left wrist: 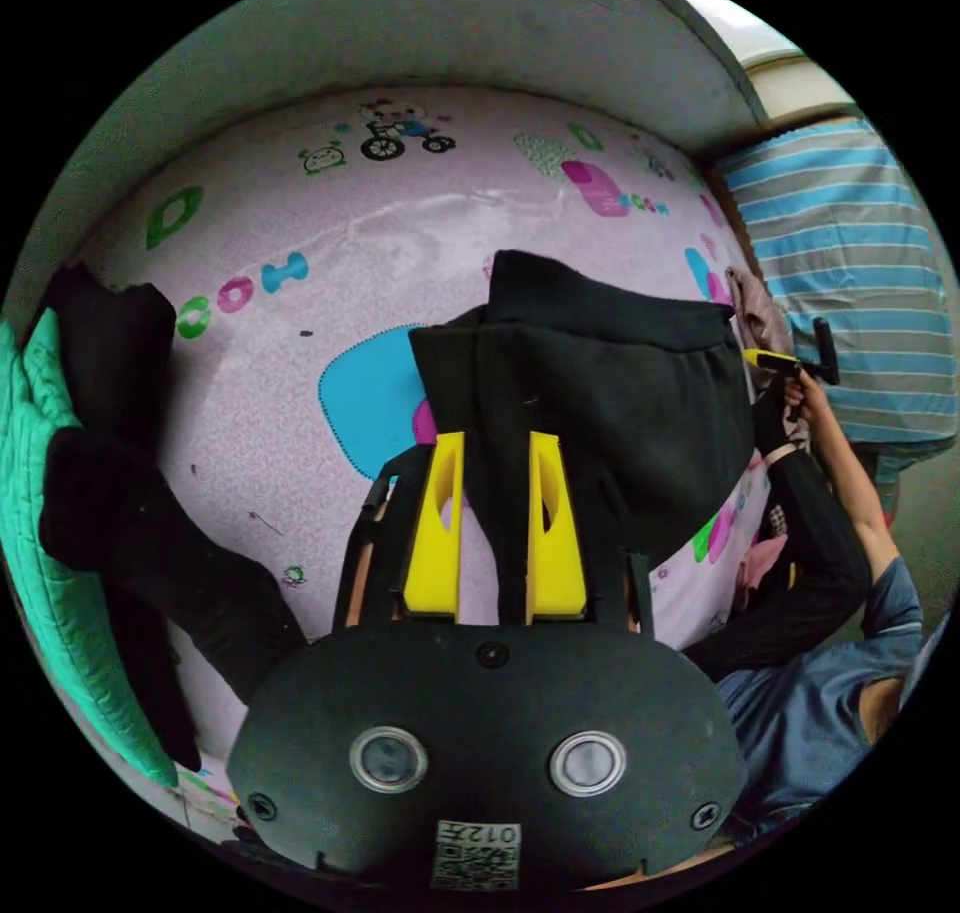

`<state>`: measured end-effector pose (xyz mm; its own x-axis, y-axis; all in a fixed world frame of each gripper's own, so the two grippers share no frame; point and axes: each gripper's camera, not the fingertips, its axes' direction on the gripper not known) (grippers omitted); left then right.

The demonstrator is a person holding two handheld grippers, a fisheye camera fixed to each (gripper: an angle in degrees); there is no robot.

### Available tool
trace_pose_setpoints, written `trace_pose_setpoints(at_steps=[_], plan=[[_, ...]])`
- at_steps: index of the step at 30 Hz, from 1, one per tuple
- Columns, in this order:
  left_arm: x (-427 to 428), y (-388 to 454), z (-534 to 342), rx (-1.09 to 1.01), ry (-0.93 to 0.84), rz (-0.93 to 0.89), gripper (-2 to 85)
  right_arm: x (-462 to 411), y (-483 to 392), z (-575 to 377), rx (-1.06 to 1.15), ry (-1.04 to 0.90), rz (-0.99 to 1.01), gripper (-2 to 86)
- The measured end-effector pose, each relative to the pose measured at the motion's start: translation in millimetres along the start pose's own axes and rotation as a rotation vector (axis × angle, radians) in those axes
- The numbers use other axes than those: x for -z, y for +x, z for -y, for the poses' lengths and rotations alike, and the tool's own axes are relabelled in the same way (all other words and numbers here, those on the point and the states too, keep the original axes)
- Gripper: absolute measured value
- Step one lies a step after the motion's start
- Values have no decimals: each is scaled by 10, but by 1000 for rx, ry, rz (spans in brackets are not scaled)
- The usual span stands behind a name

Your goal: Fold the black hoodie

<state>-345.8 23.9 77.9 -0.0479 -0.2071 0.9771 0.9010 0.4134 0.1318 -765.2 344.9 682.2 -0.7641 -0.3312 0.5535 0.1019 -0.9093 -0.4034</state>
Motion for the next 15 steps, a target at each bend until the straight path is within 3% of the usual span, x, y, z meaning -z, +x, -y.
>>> trace_pose_setpoints(at_steps=[9, 15], plan=[[-219, 200, 408, -47, -39, 33, 55, -136, -20, 25, 12, -43, -5, 78], [-74, 378, 492, -122, -76, 71, 12, -17, -222, 20, 54, -36, -31, 2]])
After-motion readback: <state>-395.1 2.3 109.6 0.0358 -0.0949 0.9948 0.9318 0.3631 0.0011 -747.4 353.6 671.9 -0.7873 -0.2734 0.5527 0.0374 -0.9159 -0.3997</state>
